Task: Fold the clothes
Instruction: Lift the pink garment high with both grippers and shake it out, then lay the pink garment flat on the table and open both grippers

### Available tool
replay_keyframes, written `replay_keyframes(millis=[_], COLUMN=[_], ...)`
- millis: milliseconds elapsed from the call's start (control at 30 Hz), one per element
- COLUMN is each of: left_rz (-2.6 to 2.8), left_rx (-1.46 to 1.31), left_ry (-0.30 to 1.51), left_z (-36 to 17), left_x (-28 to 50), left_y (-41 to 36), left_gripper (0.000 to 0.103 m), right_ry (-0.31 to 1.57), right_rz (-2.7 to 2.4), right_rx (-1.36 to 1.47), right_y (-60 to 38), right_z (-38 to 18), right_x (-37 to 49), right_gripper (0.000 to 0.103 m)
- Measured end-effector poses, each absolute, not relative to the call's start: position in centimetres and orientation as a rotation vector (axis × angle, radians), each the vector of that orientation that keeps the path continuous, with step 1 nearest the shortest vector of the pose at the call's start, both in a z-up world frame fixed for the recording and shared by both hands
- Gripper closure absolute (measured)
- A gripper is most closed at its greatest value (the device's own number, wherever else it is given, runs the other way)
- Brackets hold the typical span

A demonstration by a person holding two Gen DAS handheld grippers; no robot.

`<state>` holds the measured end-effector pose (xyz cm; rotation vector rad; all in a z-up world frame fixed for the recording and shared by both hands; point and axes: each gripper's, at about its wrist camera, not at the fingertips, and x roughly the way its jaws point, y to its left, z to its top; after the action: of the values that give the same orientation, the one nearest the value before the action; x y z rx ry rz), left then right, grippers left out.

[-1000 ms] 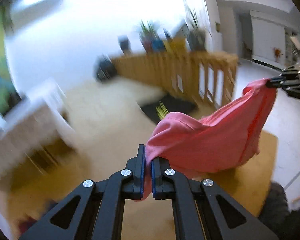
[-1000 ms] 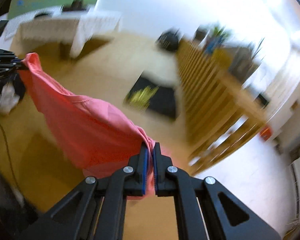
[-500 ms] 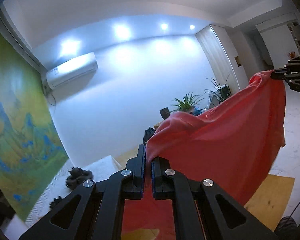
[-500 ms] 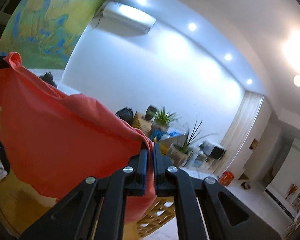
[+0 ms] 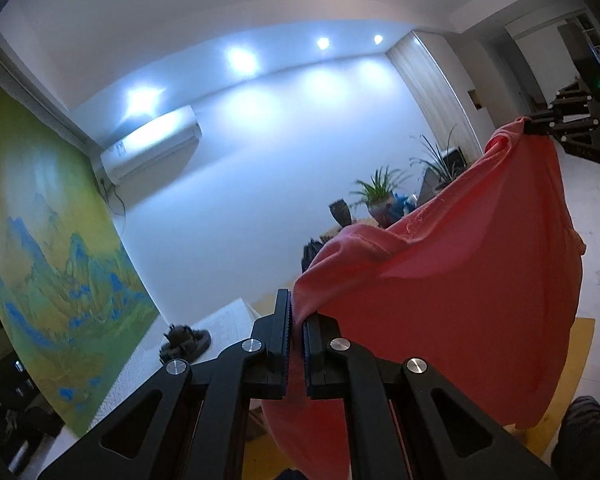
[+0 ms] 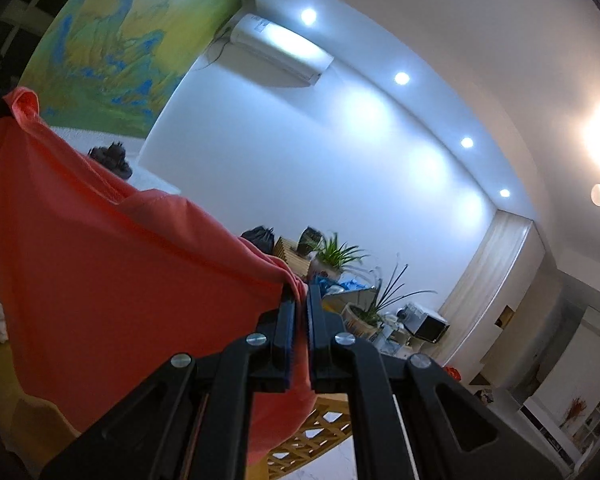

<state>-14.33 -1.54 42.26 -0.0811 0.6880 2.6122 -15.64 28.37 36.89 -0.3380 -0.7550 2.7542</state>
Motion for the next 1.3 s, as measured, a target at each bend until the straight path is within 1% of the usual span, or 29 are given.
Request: replay_keyframes(millis=[167,333,433,533,567,700,767,867,1000,1033,1067,1100,1133,1167,1233,1300], left_rz=[2.625,2.619,2.613,2.564,2.532,2.46,2.447,2.451,2.442,2.436,2.43,2.44,2.447,2.455,2.487,2.508], left_rx=[-0.185,-0.41,-0.554,-0.682,-0.736,-0.917,-0.991,-1.059,-1.163,-1.198,-1.229,-1.235,-1.244,-1.253,-1.253,-1.232], left_ry=[0.692,0.746,0.815,0.887,0.904,0.892,0.887,0.86,0.816,0.801,0.801,0.819,0.829,0.839,0.812,0.753], left_z=[40.1,33.8,27.9,20.1,16.6,7.8,3.8,1.0,-1.4,-2.1,-2.6,-3.1,-3.2,-3.2,-2.2,-0.4], left_x=[-17.9,-27.3,-34.0,-39.6,-41.7,-47.1,-49.9,-52.8,-56.2,-57.0,-57.6,-58.0,-58.0,-58.1,-58.0,-56.8], left_y=[-1.6,-0.2,1.6,3.8,4.6,5.8,6.1,6.0,6.4,6.5,6.7,6.6,6.4,6.1,5.1,3.6], left_gripper=[0.097,0.098,0.098,0.098,0.098,0.098,0.098,0.097,0.094,0.09,0.084,0.08,0.074,0.074,0.074,0.074], right_ry=[-0.782,-0.848,-0.849,-0.794,-0.773,-0.683,-0.636,-0.631,-0.635,-0.636,-0.608,-0.569,-0.551,-0.541,-0.535,-0.552], right_rz=[2.771,2.745,2.736,2.738,2.737,2.733,2.738,2.712,2.671,2.661,2.65,2.638,2.634,2.633,2.64,2.662], right_rx=[-0.45,-0.649,-0.794,-0.947,-0.998,-1.166,-1.227,-1.273,-1.328,-1.341,-1.372,-1.41,-1.421,-1.42,-1.404,-1.364], right_y=[28.1,27.9,28.4,29.2,29.4,30.5,30.7,30.8,30.8,30.8,31.0,31.4,31.6,31.8,32.2,32.6], right_z=[33.4,25.4,18.8,11.4,8.9,-0.4,-3.7,-6.2,-9.2,-10.0,-10.5,-10.8,-10.7,-10.4,-9.5,-7.7], right_x=[-21.2,-32.5,-40.4,-47.3,-49.6,-56.9,-59.6,-62.4,-65.8,-66.7,-67.3,-67.8,-67.9,-67.9,-67.4,-66.0], right_gripper=[0.098,0.098,0.098,0.098,0.098,0.098,0.098,0.098,0.098,0.098,0.097,0.097,0.091,0.081,0.07,0.069])
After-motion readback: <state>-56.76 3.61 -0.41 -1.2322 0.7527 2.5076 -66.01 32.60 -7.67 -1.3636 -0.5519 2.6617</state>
